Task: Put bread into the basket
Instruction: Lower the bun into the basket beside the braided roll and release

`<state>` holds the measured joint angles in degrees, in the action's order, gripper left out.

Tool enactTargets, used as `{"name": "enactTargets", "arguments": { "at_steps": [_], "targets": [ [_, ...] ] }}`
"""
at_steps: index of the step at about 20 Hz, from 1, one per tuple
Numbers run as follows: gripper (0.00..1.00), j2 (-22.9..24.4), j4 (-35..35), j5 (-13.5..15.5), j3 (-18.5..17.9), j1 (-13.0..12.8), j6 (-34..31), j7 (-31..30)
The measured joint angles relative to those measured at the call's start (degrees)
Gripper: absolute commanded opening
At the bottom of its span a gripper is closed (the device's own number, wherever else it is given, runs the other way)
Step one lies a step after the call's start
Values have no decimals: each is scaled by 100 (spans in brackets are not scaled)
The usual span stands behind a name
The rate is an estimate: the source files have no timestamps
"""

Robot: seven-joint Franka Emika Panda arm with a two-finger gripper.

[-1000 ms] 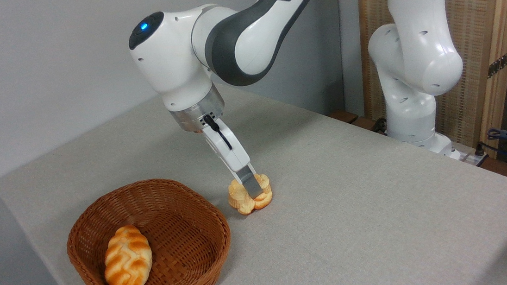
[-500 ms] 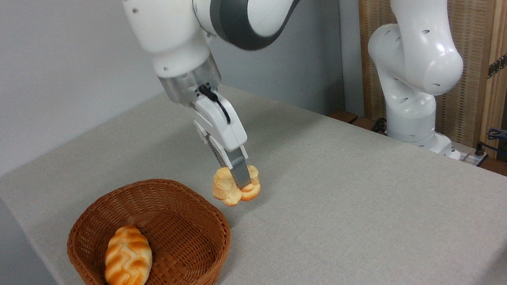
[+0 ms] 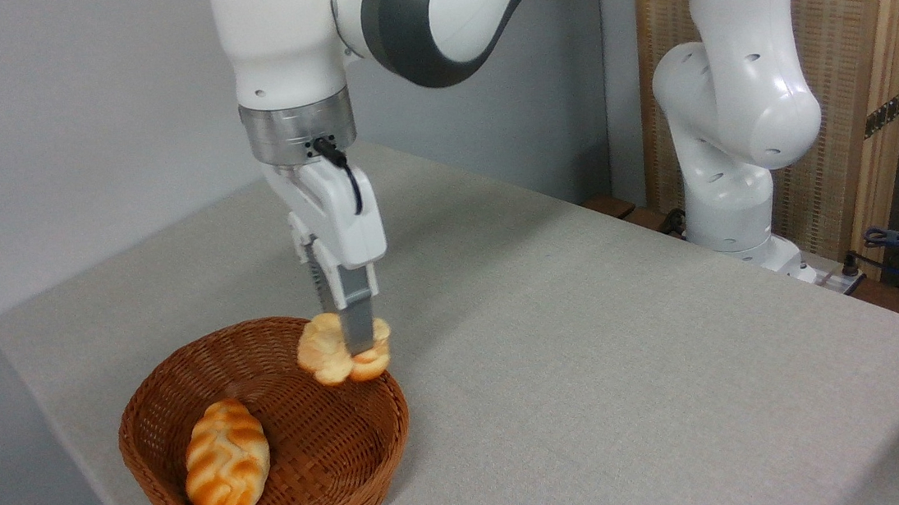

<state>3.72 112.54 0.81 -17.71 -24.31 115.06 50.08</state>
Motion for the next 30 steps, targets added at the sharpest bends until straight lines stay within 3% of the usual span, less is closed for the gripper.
{"name": "enactTargets", "arguments": {
  "at_steps": [1, 2, 25, 30],
  "targets": [
    [97, -37, 0, 48, 0, 0, 136, 0],
    [100, -69, -2, 84, 0, 0, 260, 0],
    [100, -74, -39, 127, -49, 28, 414, -47],
    [100, 32, -96, 127, -302, 45, 84, -177]
  ]
}}
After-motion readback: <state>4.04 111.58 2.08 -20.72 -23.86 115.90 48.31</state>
